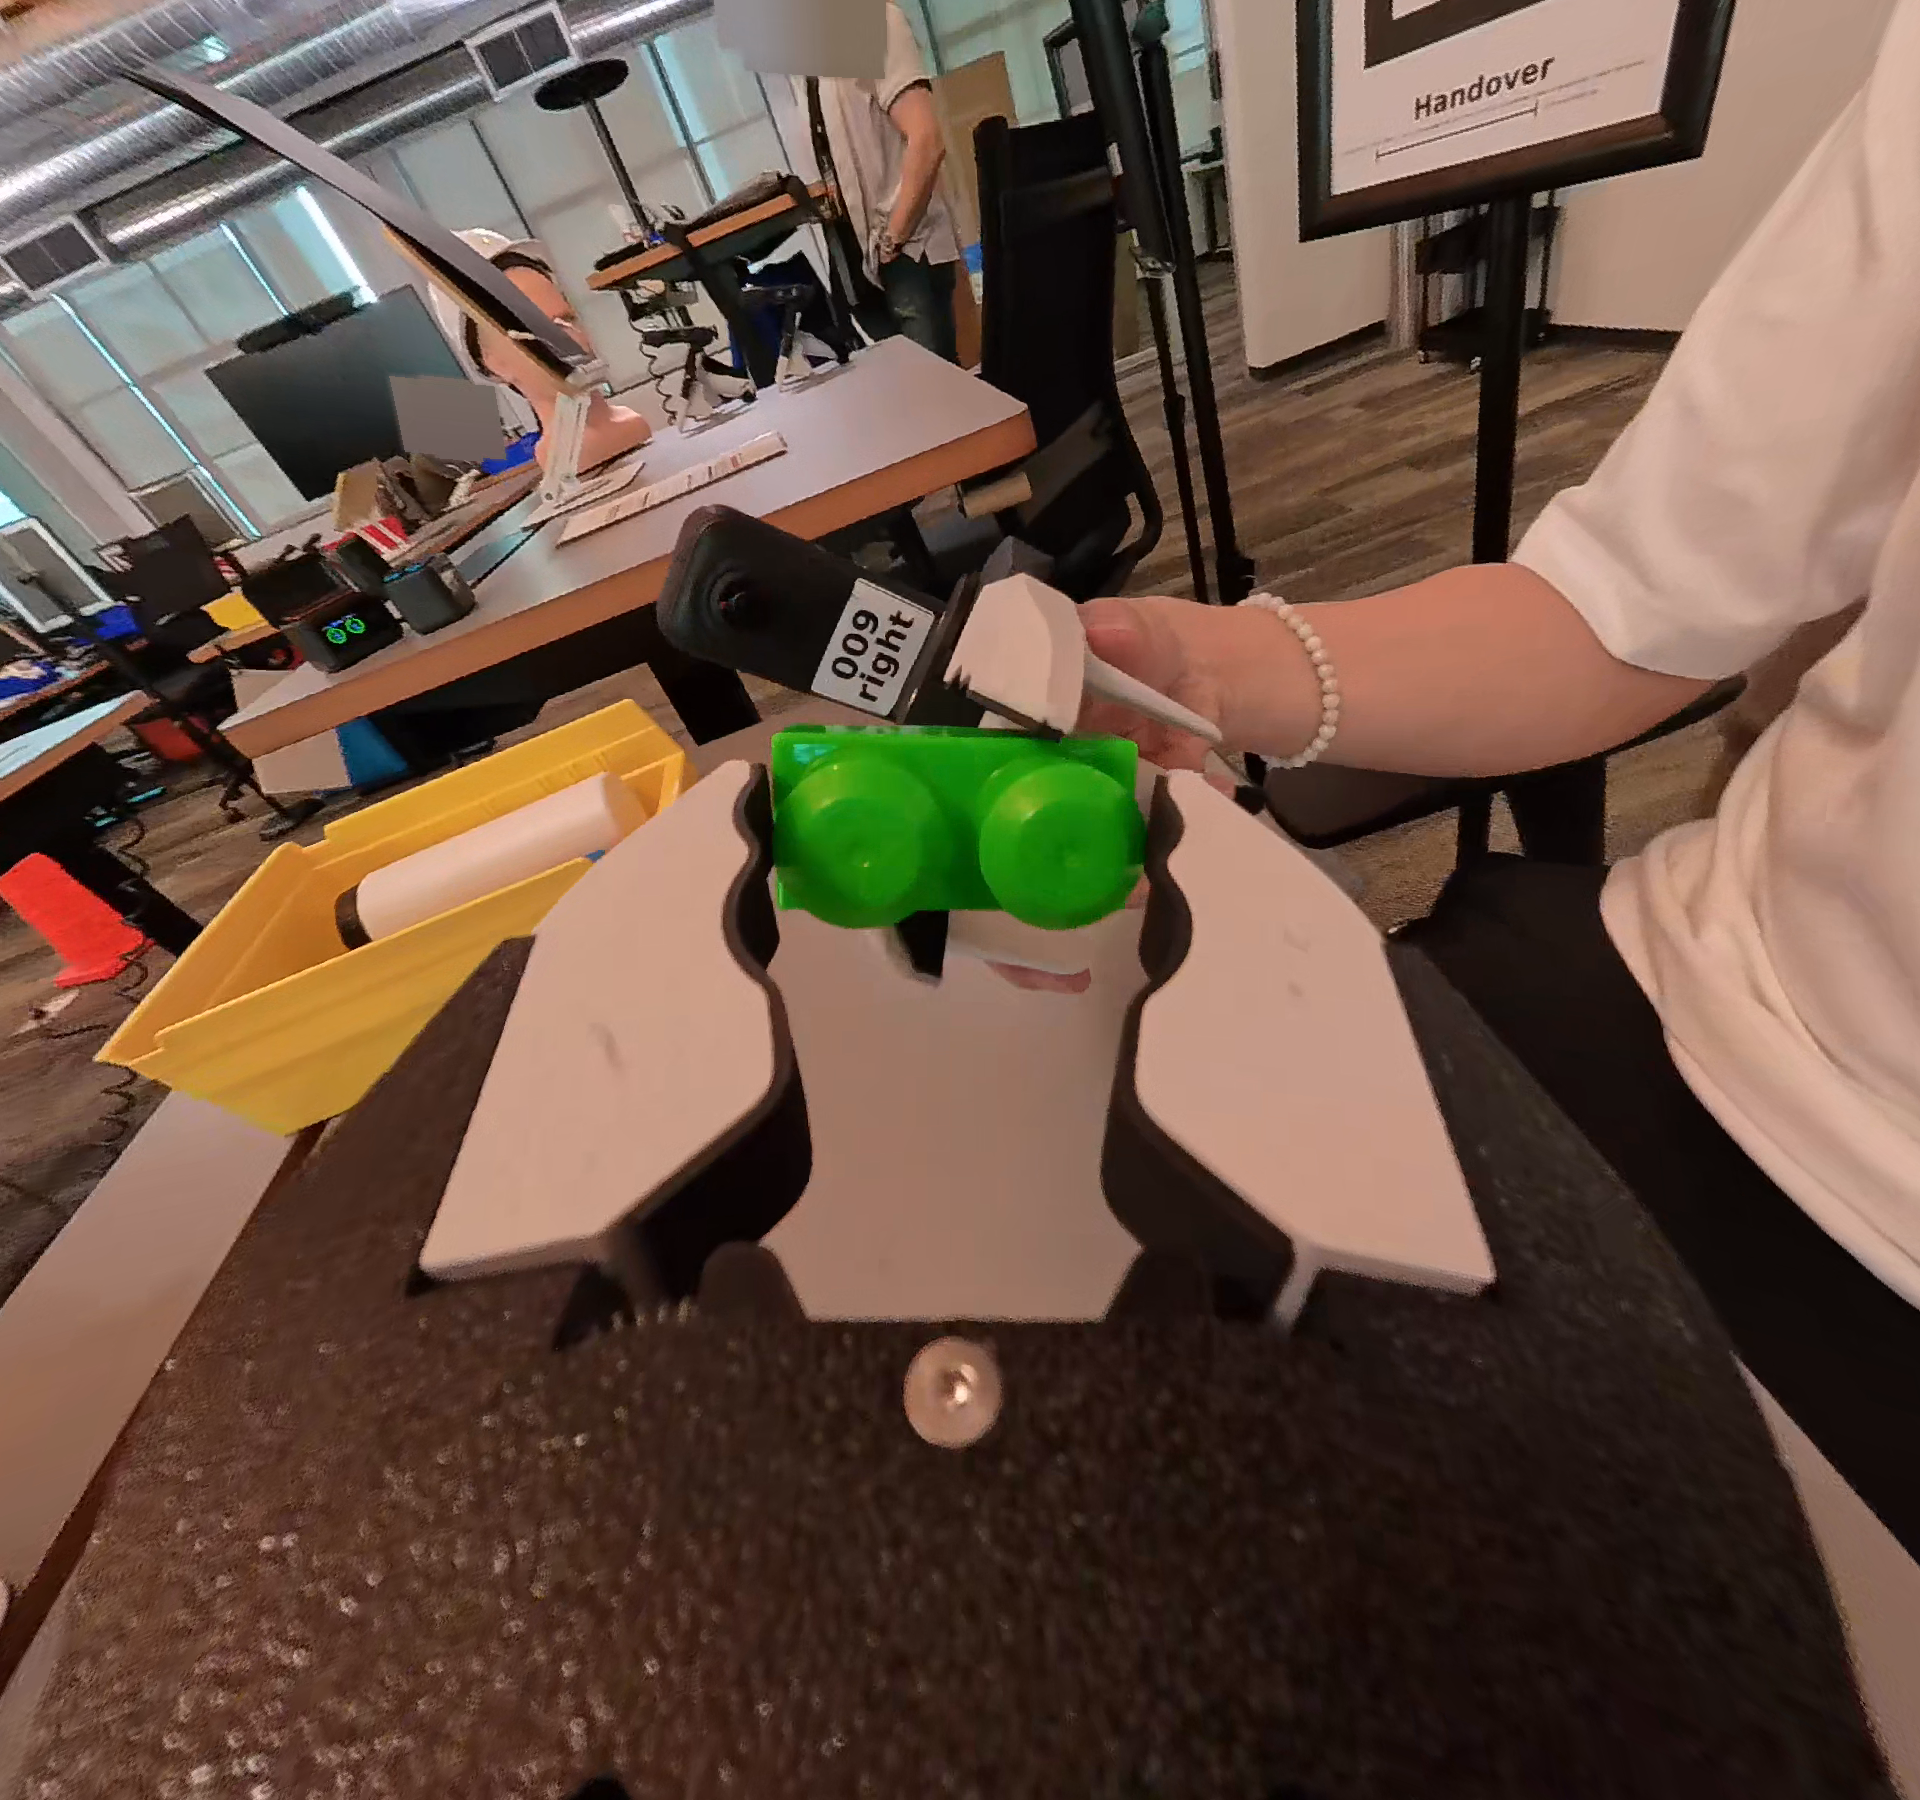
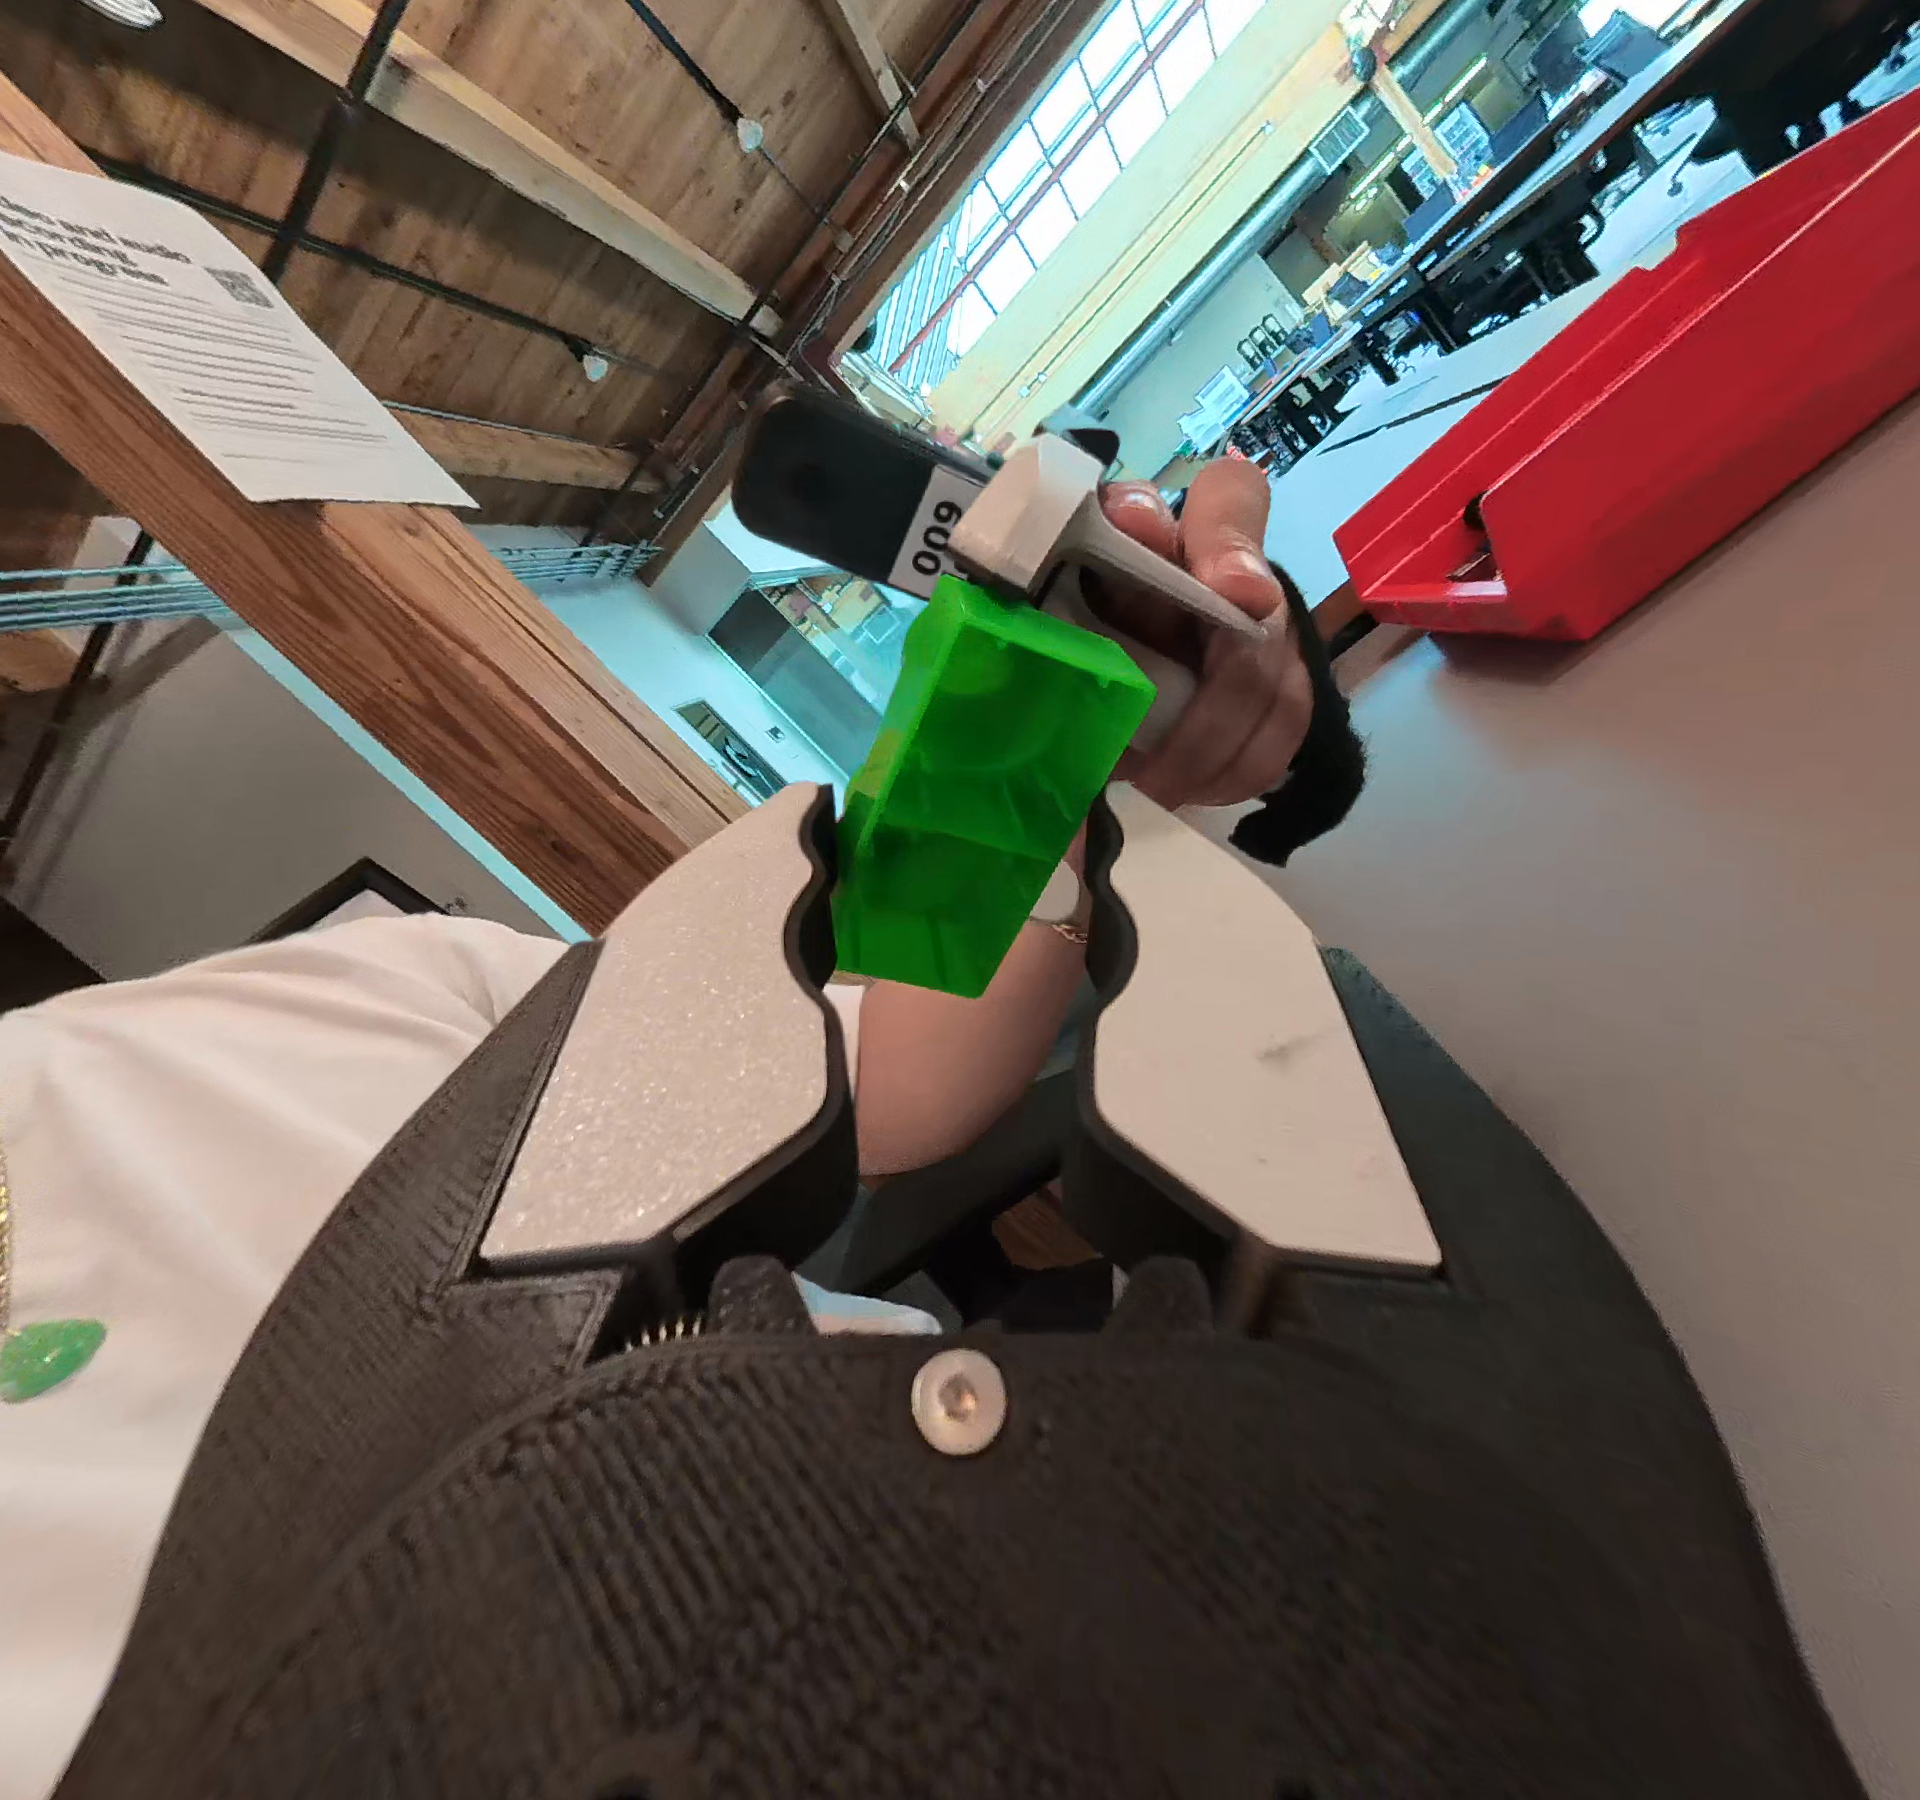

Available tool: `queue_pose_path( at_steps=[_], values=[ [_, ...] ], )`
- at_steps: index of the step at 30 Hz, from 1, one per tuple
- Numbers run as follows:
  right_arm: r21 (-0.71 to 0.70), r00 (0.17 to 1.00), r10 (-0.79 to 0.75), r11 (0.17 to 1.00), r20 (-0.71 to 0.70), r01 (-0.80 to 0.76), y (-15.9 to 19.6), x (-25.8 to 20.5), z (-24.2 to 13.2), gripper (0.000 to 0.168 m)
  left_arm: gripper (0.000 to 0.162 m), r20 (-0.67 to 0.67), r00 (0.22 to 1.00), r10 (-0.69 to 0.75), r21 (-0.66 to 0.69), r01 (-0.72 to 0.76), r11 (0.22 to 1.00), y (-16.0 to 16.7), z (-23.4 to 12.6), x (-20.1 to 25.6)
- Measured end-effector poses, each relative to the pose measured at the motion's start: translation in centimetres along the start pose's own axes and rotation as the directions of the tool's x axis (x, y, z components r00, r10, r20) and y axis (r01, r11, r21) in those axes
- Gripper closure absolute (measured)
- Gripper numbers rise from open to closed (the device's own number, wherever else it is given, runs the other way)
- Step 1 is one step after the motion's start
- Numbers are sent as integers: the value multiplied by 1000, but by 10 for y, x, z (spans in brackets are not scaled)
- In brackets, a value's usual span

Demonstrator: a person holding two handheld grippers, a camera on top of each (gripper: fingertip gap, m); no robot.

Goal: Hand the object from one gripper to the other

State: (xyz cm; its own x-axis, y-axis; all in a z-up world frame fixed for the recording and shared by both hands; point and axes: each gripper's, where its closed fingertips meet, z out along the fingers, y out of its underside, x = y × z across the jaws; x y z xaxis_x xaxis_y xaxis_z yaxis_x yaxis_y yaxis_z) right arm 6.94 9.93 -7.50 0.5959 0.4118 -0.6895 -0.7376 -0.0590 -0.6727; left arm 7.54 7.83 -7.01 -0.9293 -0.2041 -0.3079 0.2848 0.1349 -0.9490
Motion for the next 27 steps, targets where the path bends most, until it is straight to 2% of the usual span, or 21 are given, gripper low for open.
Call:
queue_pose_path(
  at_steps=[4,8,10,12,14,15,17,21,24,27],
  values=[
    [-14,997,-77,997,10,77,0,0,2,126,95,78,997,3,-30,-1,1000,4,-4,-2],
    [-61,947,-270,963,-176,264,-9,19,-6,128,90,293,938,-186,2,194,981,20,-21,-22],
    [-96,890,-378,926,-255,366,-16,24,-12,128,93,341,884,-320,78,313,947,22,-30,-25],
    [-177,793,-514,858,-327,483,-20,29,-18,128,95,371,849,-377,137,351,926,20,-37,-24],
    [-331,640,-693,720,-331,610,-16,33,-20,127,110,396,838,-376,129,354,926,17,-42,-25],
    [-391,579,-756,655,-307,647,-12,34,-18,127,104,415,827,-379,107,369,923,16,-45,-28],
    [-436,518,-813,580,-265,688,-5,31,-11,127,102,382,846,-371,69,375,925,14,-44,-21],
    [-451,535,-829,546,-166,706,10,25,4,128,100,273,883,-382,25,390,920,20,-36,1],
    [-582,474,-873,445,-115,681,27,35,2,128,113,243,899,-365,46,365,930,15,-35,7],
    [-581,487,-868,445,-94,681,34,33,8,128,114,188,907,-377,-14,386,922,18,-28,17]
  ],
)
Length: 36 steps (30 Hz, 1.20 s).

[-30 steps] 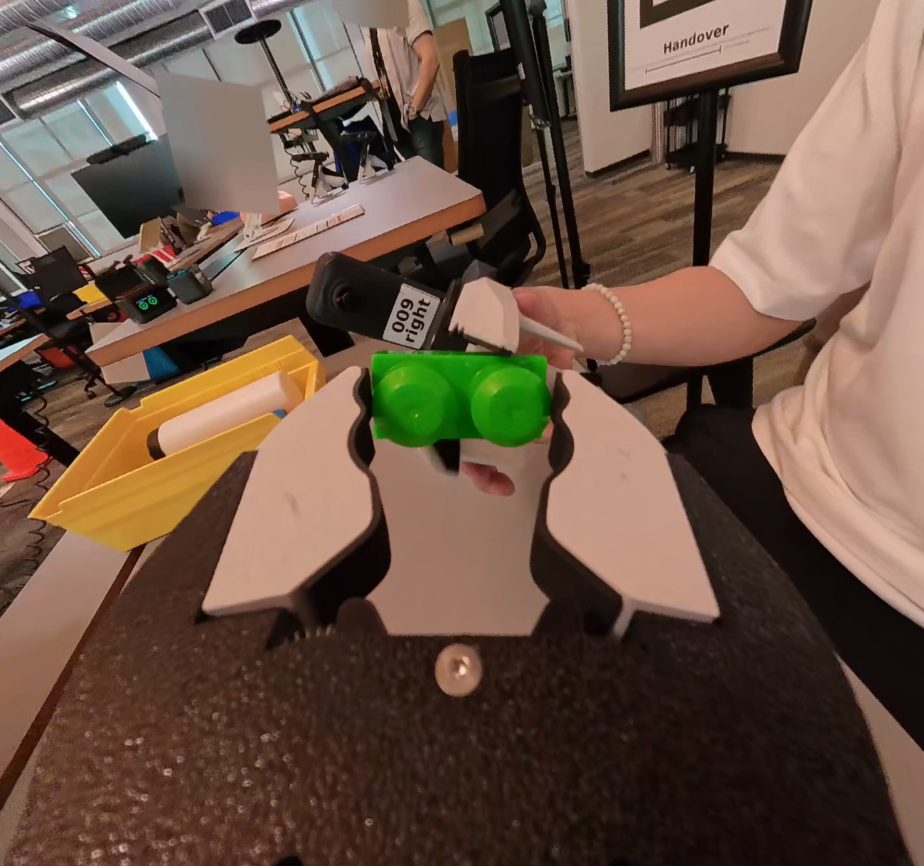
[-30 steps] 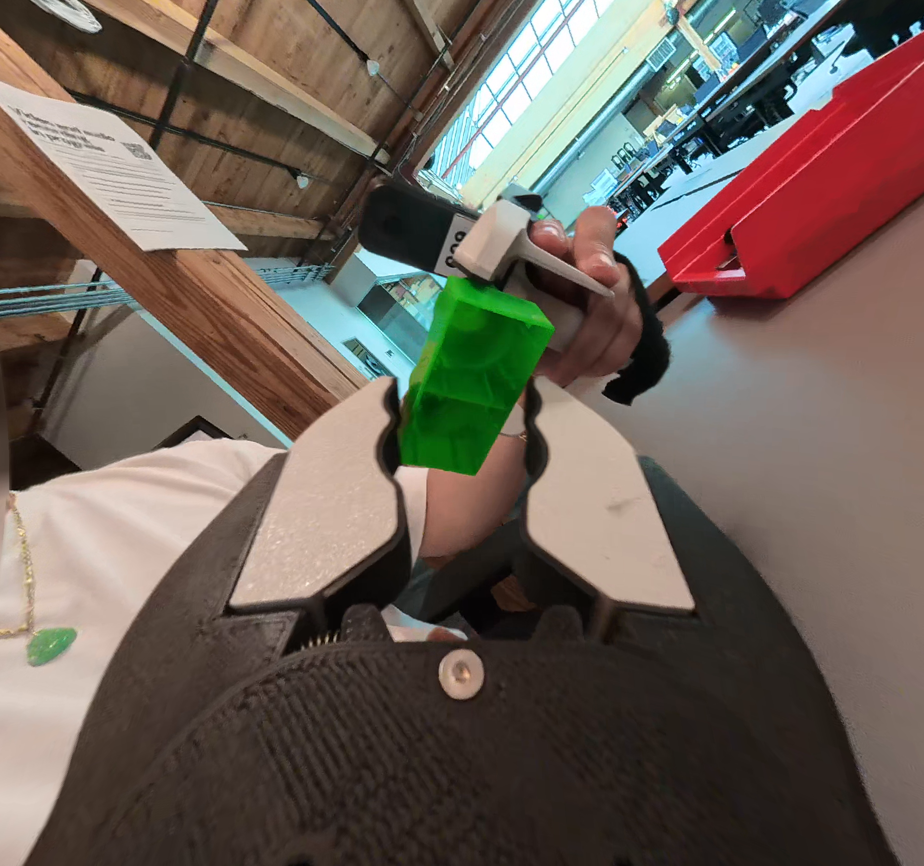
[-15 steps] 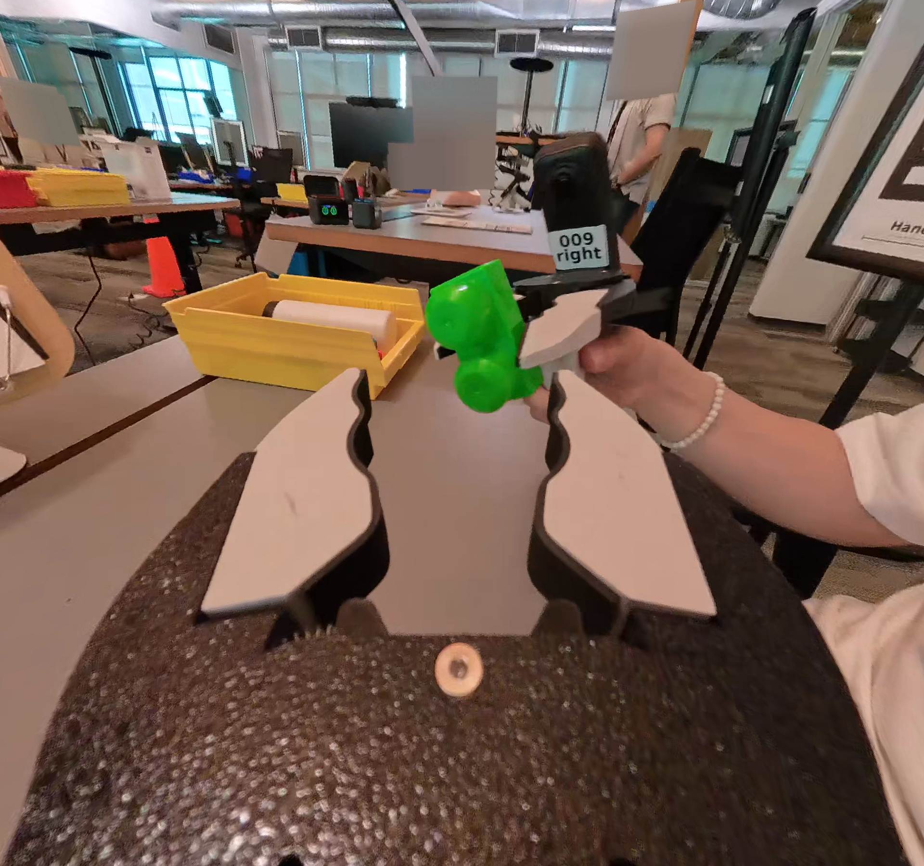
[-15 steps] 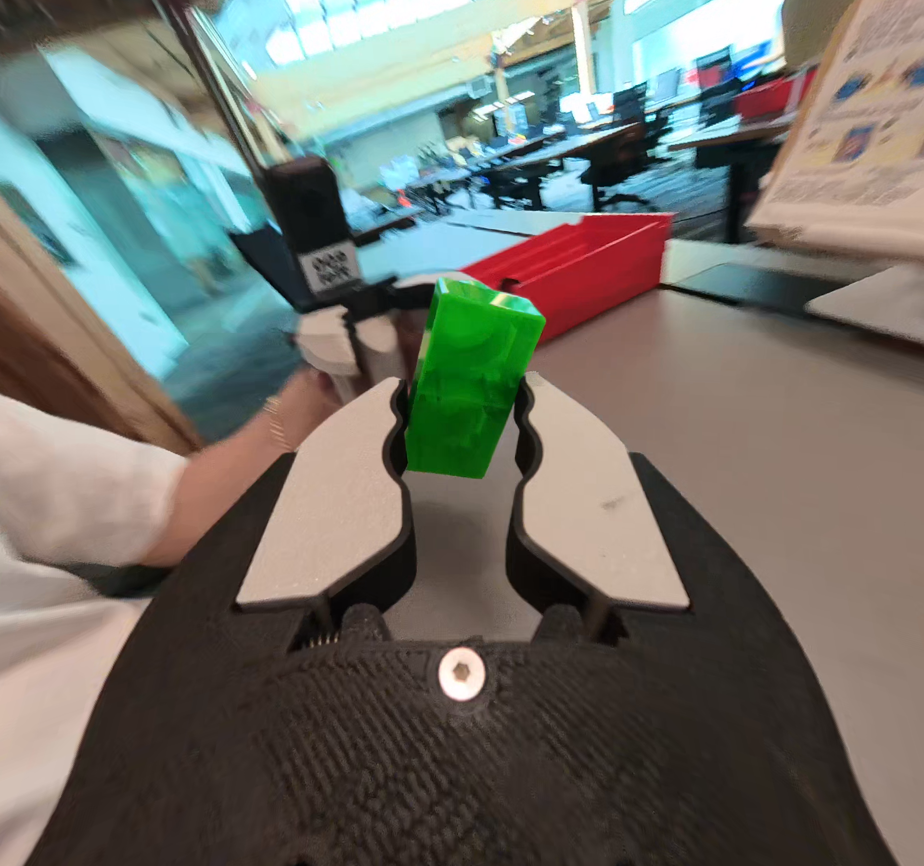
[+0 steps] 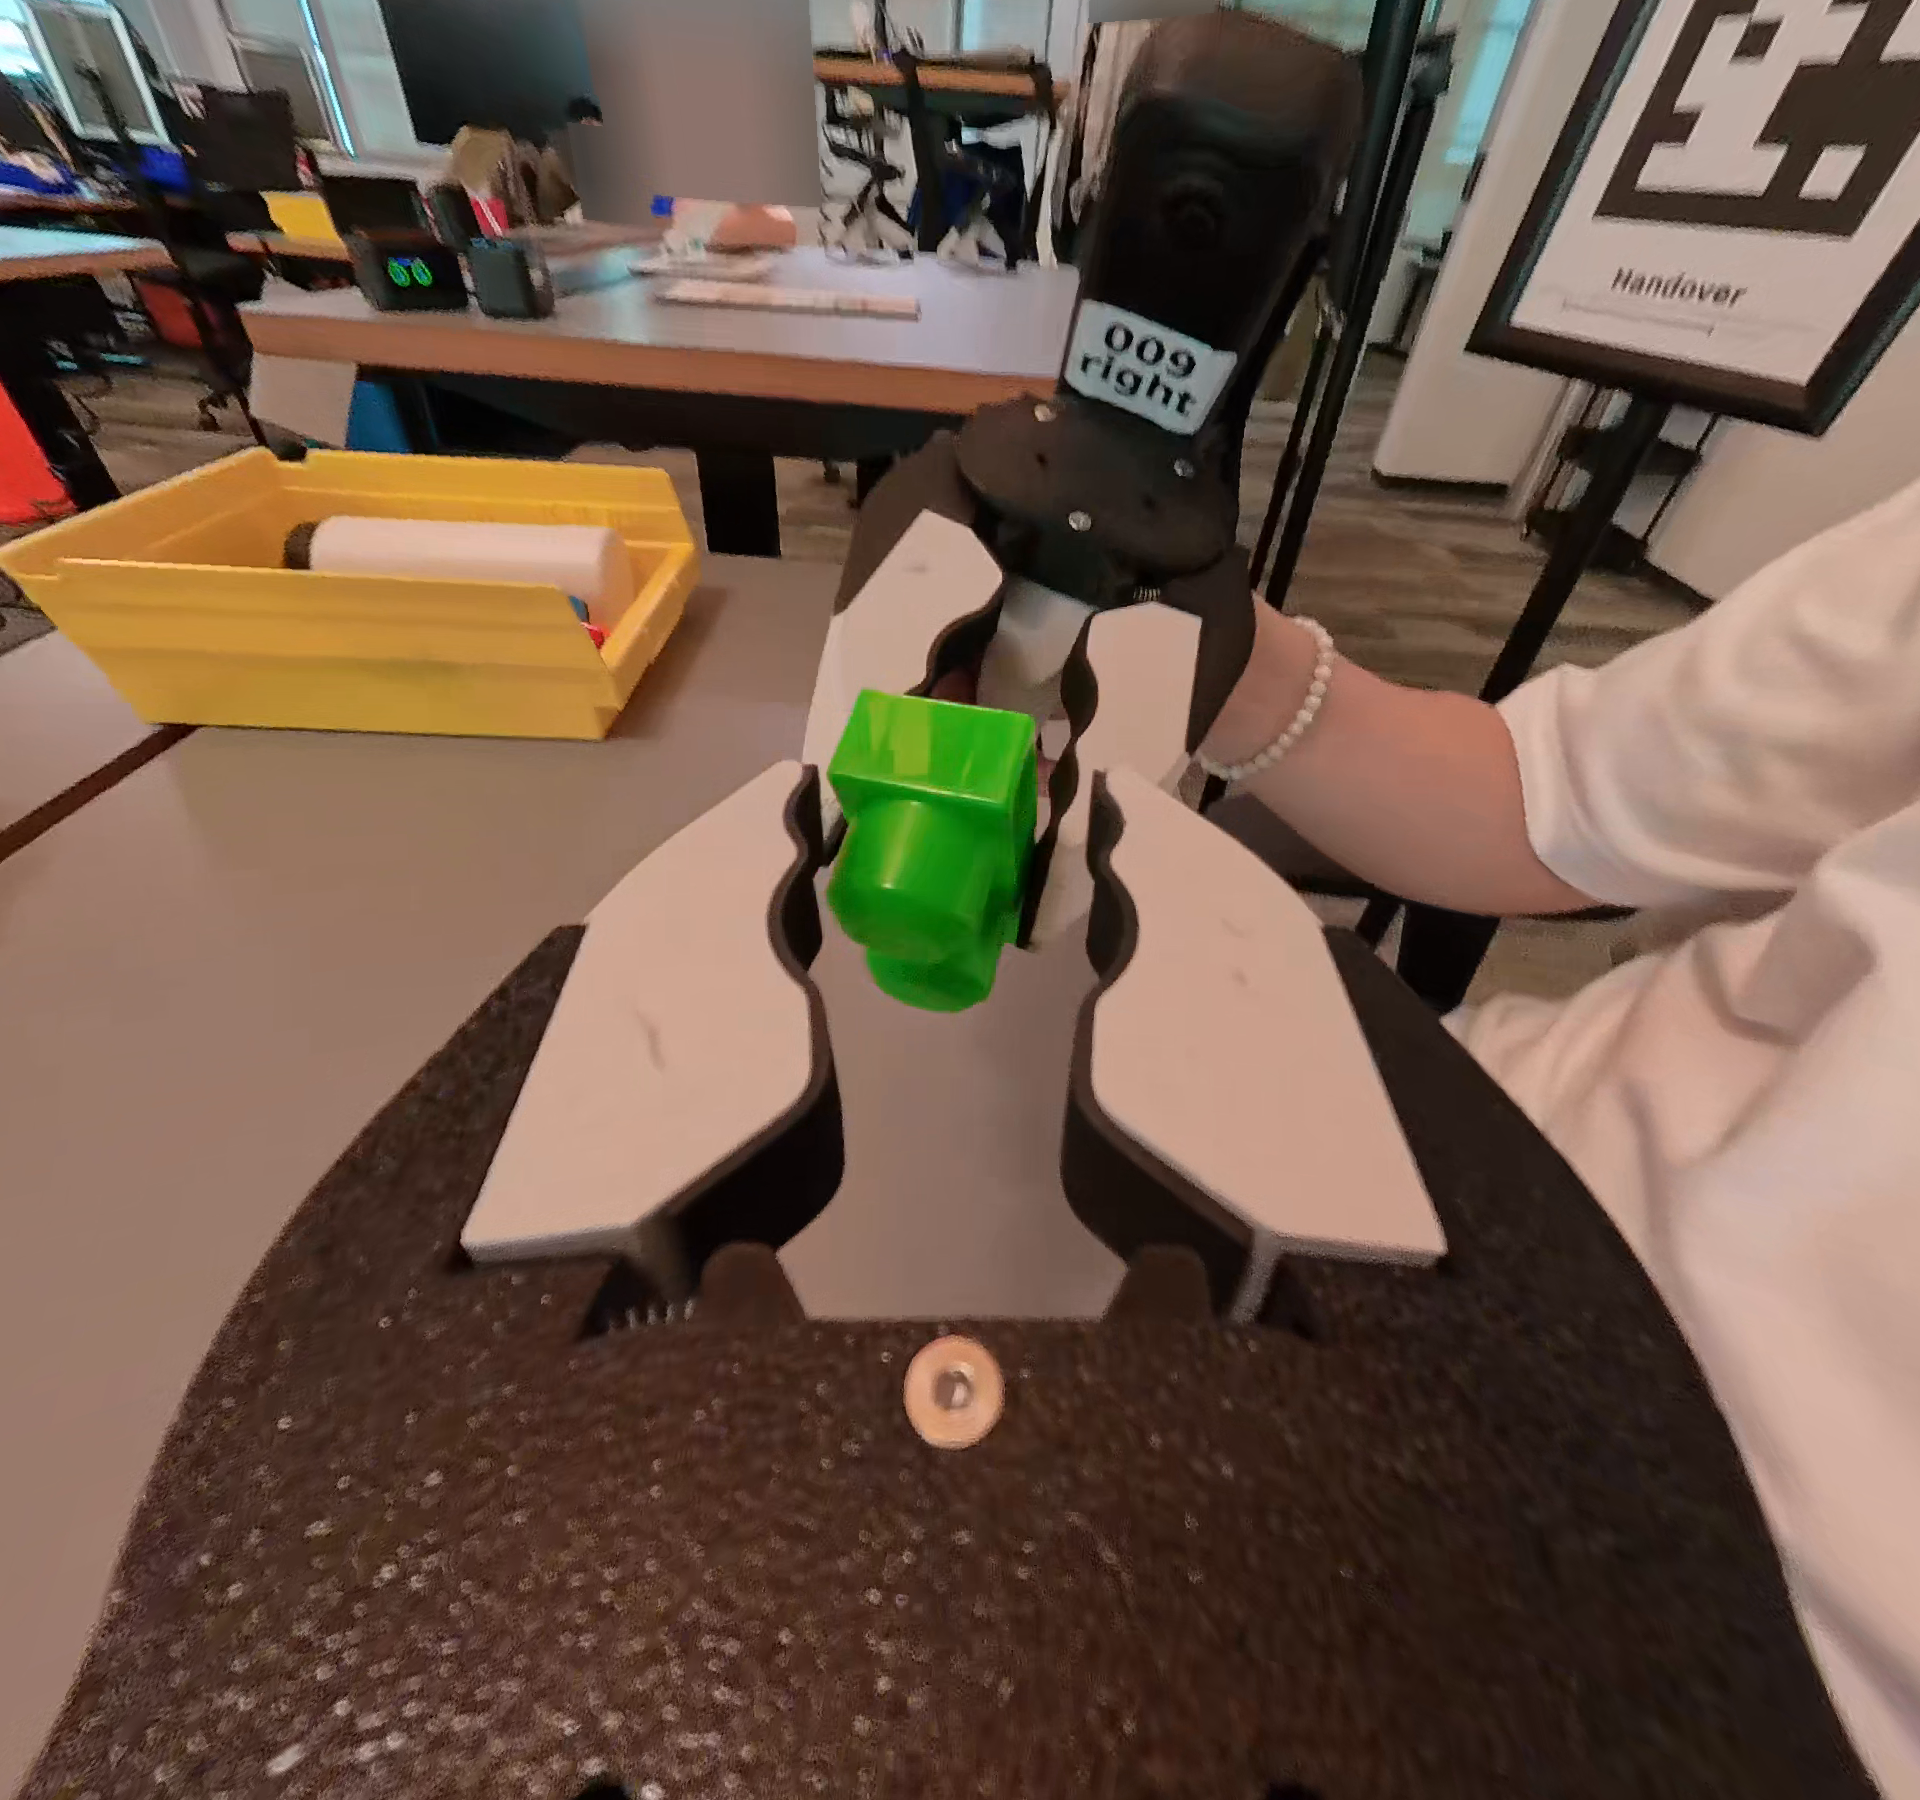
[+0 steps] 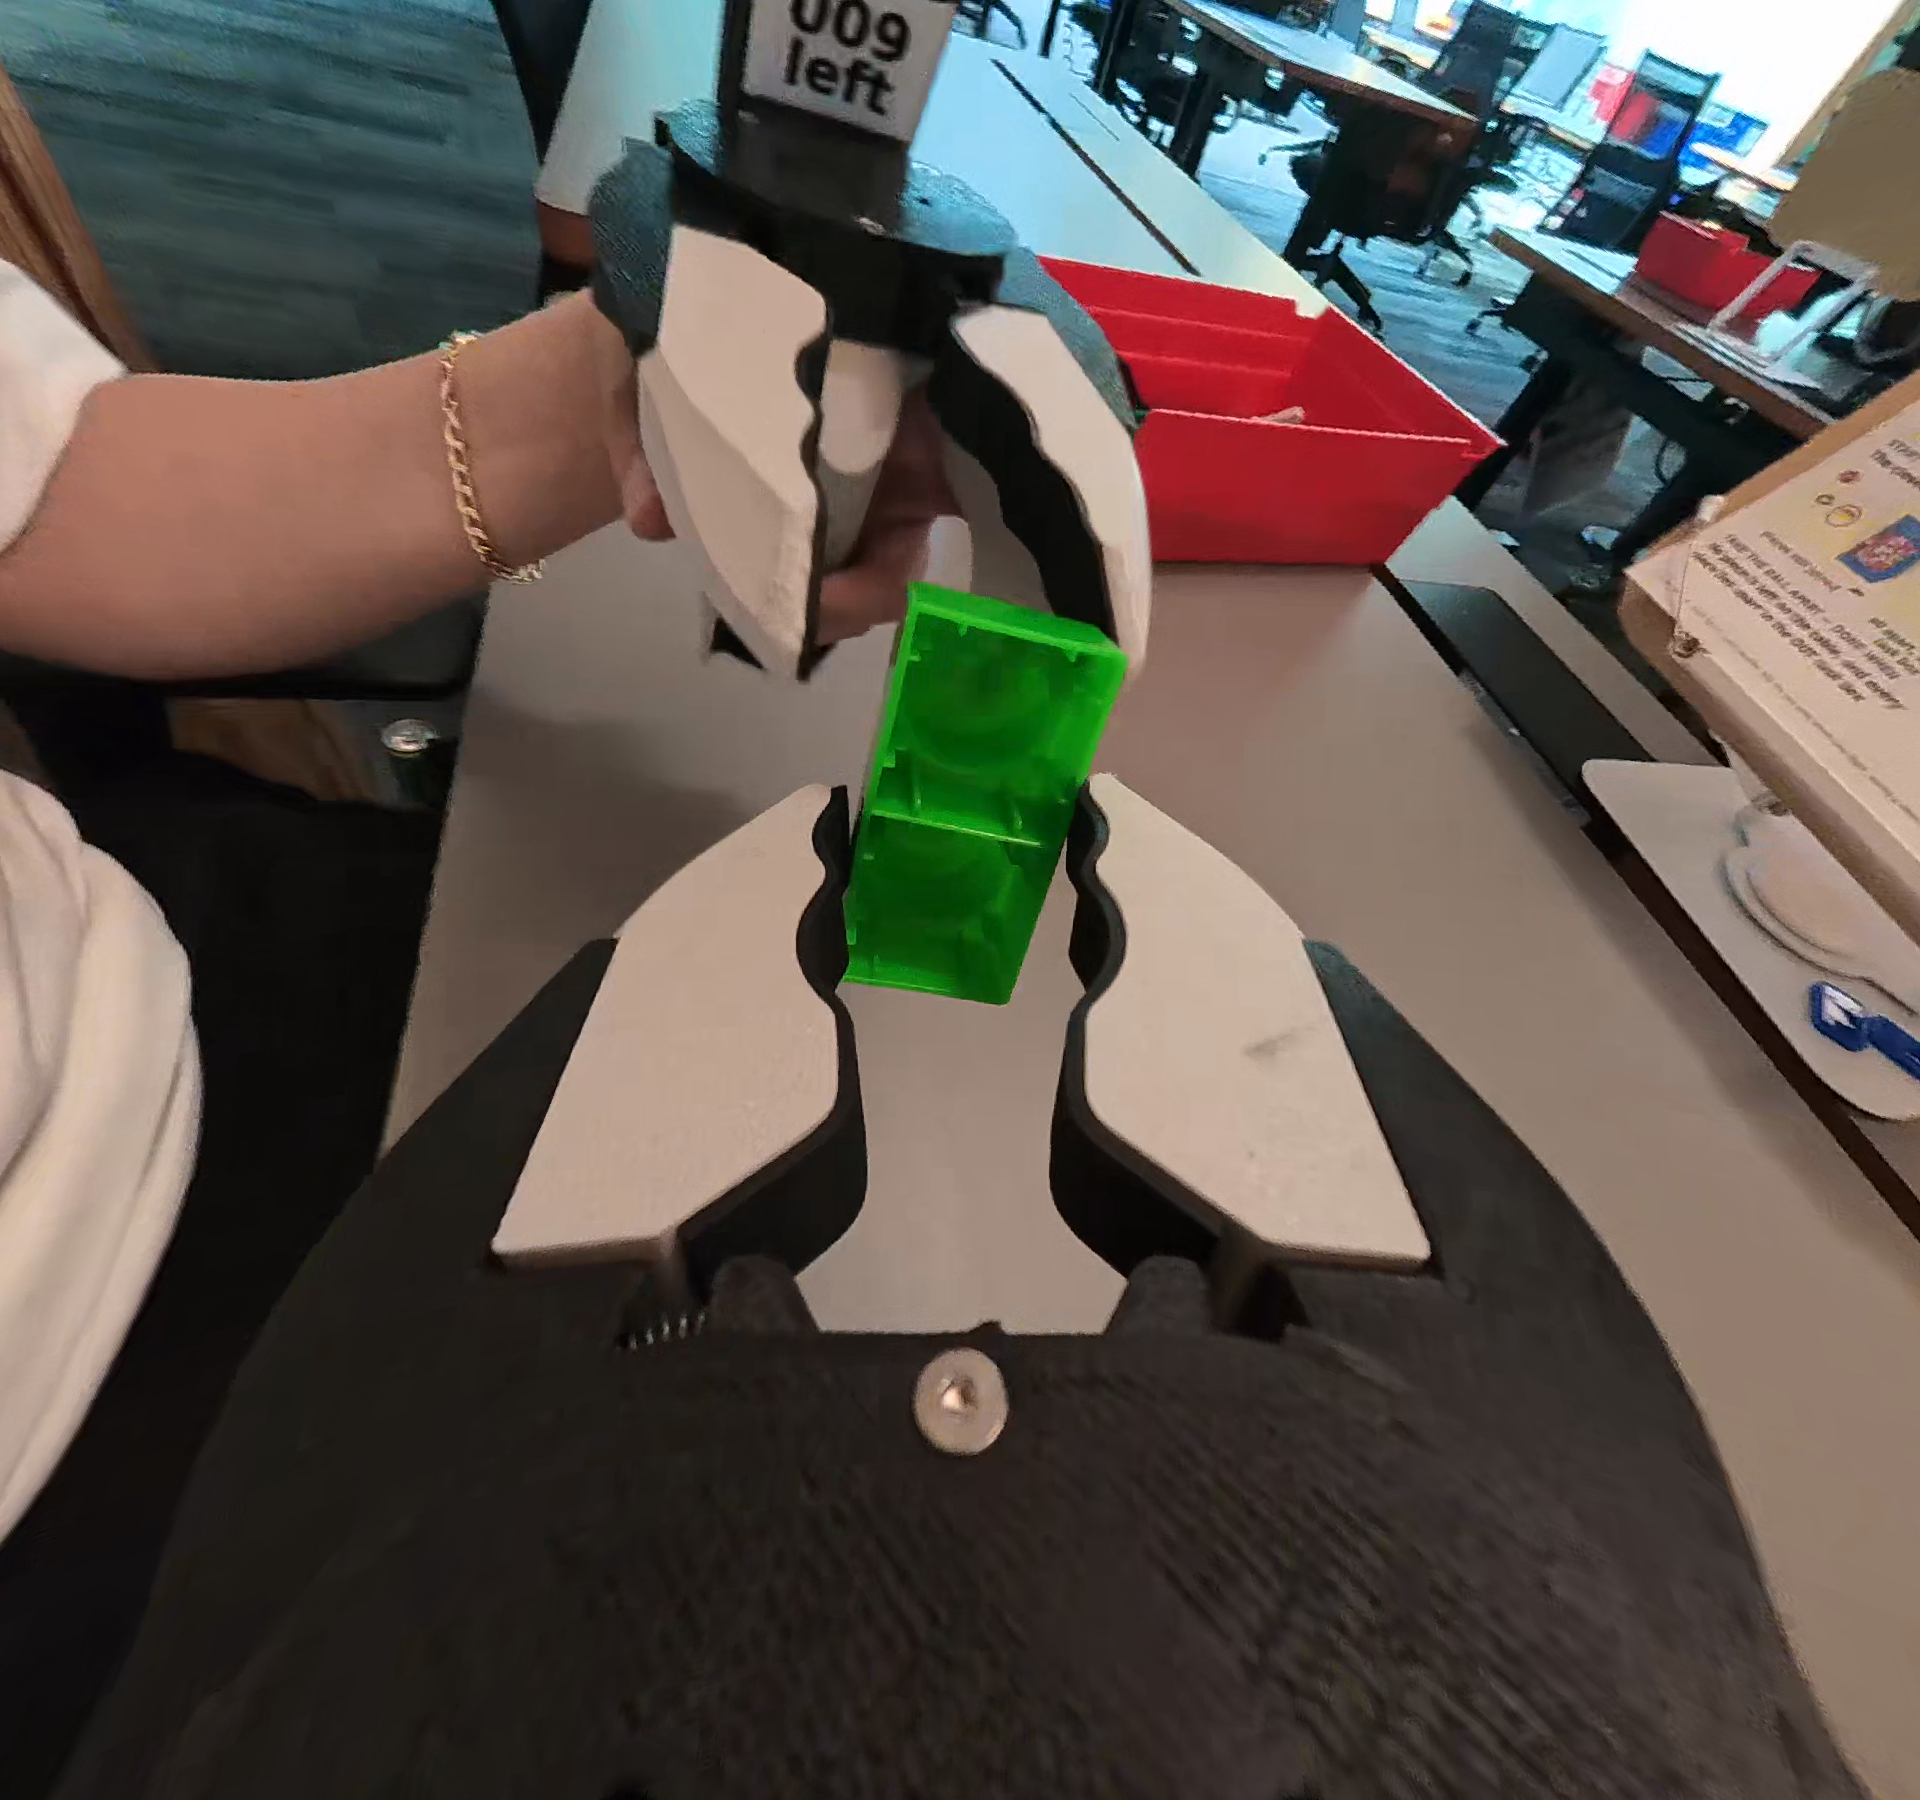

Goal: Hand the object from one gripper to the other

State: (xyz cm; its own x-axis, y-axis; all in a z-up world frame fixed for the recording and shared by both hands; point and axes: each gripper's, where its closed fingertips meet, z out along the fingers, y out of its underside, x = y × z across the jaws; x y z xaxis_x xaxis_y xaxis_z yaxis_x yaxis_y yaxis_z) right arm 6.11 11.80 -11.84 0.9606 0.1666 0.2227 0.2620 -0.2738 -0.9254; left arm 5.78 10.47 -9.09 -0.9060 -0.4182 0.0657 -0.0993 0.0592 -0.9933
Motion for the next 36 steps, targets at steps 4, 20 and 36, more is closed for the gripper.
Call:
queue_pose_path(
  at_steps=[4,20,36],
  values=[
    [9,999,4,1000,32,-4,-2,-9,2,128,124,11,1000,27,-66,-26,997,10,4,2],
    [378,962,233,911,-141,-166,-34,35,-13,99,127,31,976,-218,524,170,835,-54,-40,-34],
    [444,978,209,877,-9,-184,-47,24,-26,133,126,-27,992,-125,392,125,911,-30,-12,-17]
  ],
)
